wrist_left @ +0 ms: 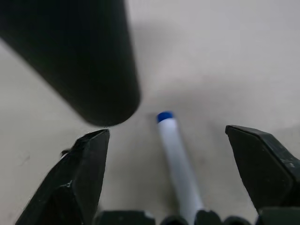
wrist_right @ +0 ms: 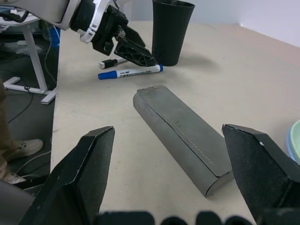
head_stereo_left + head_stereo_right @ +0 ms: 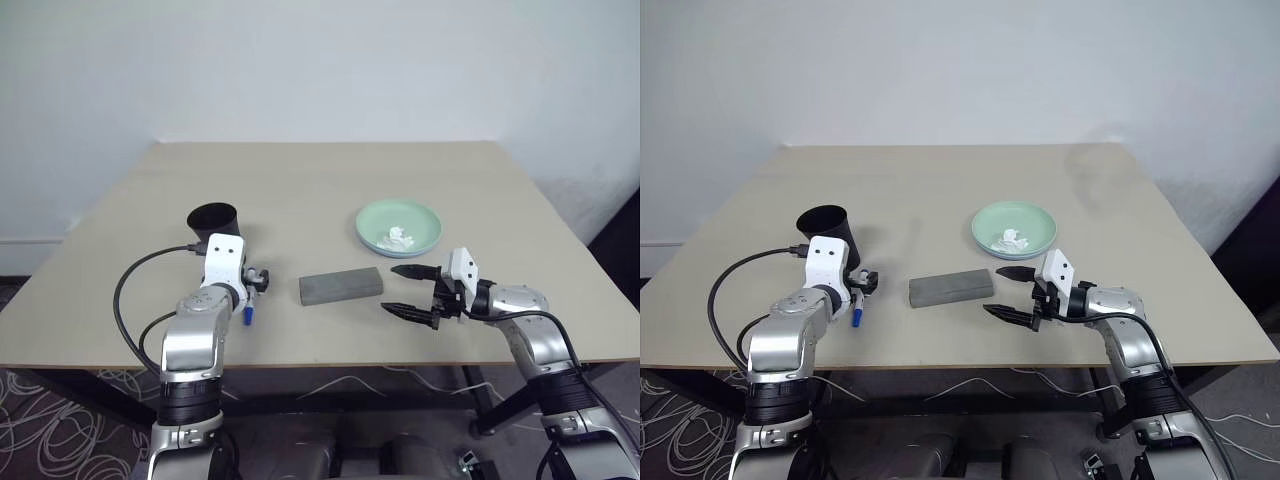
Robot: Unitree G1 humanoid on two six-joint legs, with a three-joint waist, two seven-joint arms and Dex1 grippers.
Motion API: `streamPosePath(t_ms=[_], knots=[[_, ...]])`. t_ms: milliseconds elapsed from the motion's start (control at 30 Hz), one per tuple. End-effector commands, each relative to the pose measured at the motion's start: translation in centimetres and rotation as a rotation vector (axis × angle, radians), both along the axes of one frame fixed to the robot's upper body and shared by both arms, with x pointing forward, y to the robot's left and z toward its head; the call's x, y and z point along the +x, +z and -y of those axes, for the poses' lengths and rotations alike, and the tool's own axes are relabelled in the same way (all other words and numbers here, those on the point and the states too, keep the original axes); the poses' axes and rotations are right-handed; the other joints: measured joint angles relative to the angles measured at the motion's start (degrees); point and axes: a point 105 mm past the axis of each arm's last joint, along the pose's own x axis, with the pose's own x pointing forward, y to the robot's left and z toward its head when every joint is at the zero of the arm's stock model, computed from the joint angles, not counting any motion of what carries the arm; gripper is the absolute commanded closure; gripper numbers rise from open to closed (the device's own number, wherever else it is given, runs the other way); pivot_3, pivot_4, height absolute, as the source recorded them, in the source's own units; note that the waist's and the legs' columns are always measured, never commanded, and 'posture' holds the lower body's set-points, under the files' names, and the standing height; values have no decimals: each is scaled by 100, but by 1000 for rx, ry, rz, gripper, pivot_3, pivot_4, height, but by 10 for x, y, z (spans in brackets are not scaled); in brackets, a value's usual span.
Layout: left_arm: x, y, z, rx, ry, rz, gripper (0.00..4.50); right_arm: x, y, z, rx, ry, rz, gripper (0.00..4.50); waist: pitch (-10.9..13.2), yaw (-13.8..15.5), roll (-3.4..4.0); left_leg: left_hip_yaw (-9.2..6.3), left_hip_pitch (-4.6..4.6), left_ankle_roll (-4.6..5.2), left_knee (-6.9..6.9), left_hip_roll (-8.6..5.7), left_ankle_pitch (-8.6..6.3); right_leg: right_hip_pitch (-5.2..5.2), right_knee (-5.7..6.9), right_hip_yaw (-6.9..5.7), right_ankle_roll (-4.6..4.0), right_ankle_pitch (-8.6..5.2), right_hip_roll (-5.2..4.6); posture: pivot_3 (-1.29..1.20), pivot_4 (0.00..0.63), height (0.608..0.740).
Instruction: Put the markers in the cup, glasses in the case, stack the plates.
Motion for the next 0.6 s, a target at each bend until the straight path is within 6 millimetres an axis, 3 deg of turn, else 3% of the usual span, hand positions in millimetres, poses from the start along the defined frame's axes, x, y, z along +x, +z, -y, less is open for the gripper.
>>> streamPosePath(t_ms=[33, 533, 600], knots=[[6, 10, 4, -24, 8, 23, 450, 3, 12, 0, 14, 6, 43, 522, 0, 1, 0, 0, 0, 0, 0, 0, 0, 1, -1, 0, 0, 0, 0, 0, 0, 736], [24, -6, 10, -63, 67, -82, 450, 1, 9, 3, 14, -33, 45, 522, 0, -2, -1, 1, -6, 0, -1, 0, 0, -7, -5, -1, 12, 7, -2, 0, 0, 736], [23, -8, 11, -81, 81, -91, 1026, 1, 8, 3, 14, -36, 45, 522, 0, -1, -1, 0, -7, 0, -2, 0, 0, -6, -5, -2, 13, 7, -2, 0, 0, 736]])
